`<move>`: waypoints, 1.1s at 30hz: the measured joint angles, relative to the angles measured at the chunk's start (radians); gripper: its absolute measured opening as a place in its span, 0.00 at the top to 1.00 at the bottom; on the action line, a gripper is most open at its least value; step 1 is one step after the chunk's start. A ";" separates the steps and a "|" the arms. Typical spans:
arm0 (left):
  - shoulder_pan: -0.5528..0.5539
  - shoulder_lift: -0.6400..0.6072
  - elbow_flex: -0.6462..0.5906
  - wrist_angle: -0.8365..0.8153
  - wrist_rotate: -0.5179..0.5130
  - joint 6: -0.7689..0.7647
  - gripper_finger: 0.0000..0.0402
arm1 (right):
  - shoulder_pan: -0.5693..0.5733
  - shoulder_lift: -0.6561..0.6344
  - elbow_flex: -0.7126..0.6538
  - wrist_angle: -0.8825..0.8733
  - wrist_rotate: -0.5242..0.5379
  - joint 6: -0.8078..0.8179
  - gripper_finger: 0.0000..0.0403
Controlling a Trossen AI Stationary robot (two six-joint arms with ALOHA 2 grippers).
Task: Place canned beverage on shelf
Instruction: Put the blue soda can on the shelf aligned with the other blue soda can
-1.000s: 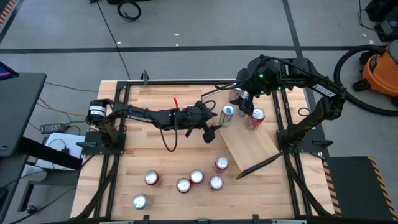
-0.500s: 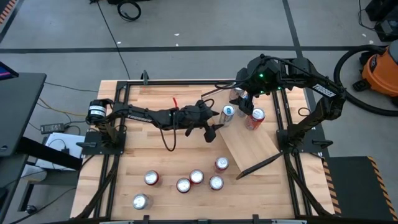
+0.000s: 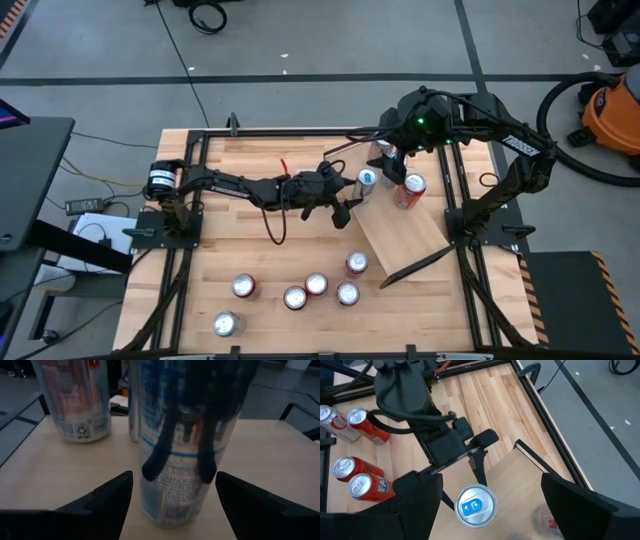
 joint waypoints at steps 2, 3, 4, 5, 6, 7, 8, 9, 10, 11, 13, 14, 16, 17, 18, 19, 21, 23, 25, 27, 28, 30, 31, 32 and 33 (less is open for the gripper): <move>0.000 0.006 0.000 0.009 -0.005 0.000 0.27 | 0.000 0.000 0.000 0.000 0.000 0.000 0.13; 0.000 0.008 0.000 0.005 -0.005 0.000 0.27 | 0.000 0.000 0.000 0.000 0.000 0.000 0.13; 0.000 0.009 0.000 0.003 -0.005 0.000 0.27 | 0.000 0.000 0.000 0.000 0.000 0.000 0.13; 0.000 0.010 0.000 0.002 -0.006 0.000 0.27 | 0.000 0.000 0.000 0.000 0.000 0.000 0.13; 0.000 0.017 0.000 0.014 -0.006 0.000 0.27 | 0.000 0.000 0.000 0.000 0.000 0.000 0.13; 0.000 0.022 0.000 0.023 -0.006 0.000 0.27 | 0.000 0.000 0.000 0.000 0.000 0.000 0.13; 0.000 0.023 0.000 0.015 -0.006 -0.002 0.27 | 0.000 0.000 0.000 0.000 0.000 -0.001 0.13; 0.000 0.024 0.000 0.014 -0.008 -0.003 0.27 | 0.000 0.000 0.000 0.001 0.000 -0.001 0.13; 0.000 0.029 0.000 0.021 -0.012 -0.003 0.27 | 0.000 0.000 0.000 0.002 0.000 0.000 0.13; 0.000 0.035 0.002 0.034 -0.016 -0.004 0.27 | 0.000 0.000 0.000 0.003 0.000 0.000 0.13; 0.001 0.037 0.000 0.019 -0.021 -0.005 0.27 | 0.001 0.000 0.000 0.004 0.000 0.000 0.13; 0.001 0.037 0.000 0.021 -0.024 -0.005 0.27 | 0.001 0.000 0.000 0.004 0.000 0.000 0.13; 0.000 0.037 0.000 0.022 -0.044 -0.004 0.27 | 0.002 0.000 0.000 0.004 0.000 0.000 0.13; 0.001 0.037 0.000 0.021 -0.052 -0.004 0.27 | 0.003 0.000 0.000 0.004 0.000 0.000 0.13; 0.001 0.037 0.000 0.021 -0.061 -0.003 0.27 | 0.003 0.000 0.000 0.004 0.000 0.000 0.13; 0.002 0.037 0.000 0.021 -0.069 -0.004 0.27 | 0.004 0.000 0.000 0.006 0.000 0.000 0.13; 0.006 0.037 0.000 0.020 -0.071 -0.006 0.27 | 0.004 0.000 0.000 0.007 0.000 0.000 0.13; 0.007 0.037 0.000 0.020 -0.074 -0.012 0.27 | 0.004 0.000 0.000 0.007 0.000 0.000 0.13; 0.007 0.037 0.000 0.020 -0.075 -0.009 0.27 | 0.004 0.000 0.000 0.007 0.000 -0.001 0.13; 0.006 0.037 0.000 0.020 -0.075 -0.006 0.27 | 0.004 0.000 0.000 0.007 0.000 -0.002 0.13; 0.006 0.037 0.000 0.020 -0.075 -0.006 0.27 | 0.004 0.000 0.000 0.007 0.000 -0.002 0.13; 0.006 0.037 0.000 0.020 -0.075 -0.005 0.27 | 0.004 0.000 0.000 0.007 0.000 -0.003 0.13; 0.006 0.037 0.000 0.020 -0.074 -0.005 0.27 | 0.004 0.000 0.000 0.007 0.000 -0.003 0.13; 0.006 0.037 0.000 0.020 -0.070 -0.005 0.27 | 0.004 0.000 0.000 0.007 0.000 -0.003 0.13; 0.006 0.037 0.000 0.020 -0.063 -0.005 0.27 | 0.004 0.000 0.000 0.007 0.000 -0.003 0.13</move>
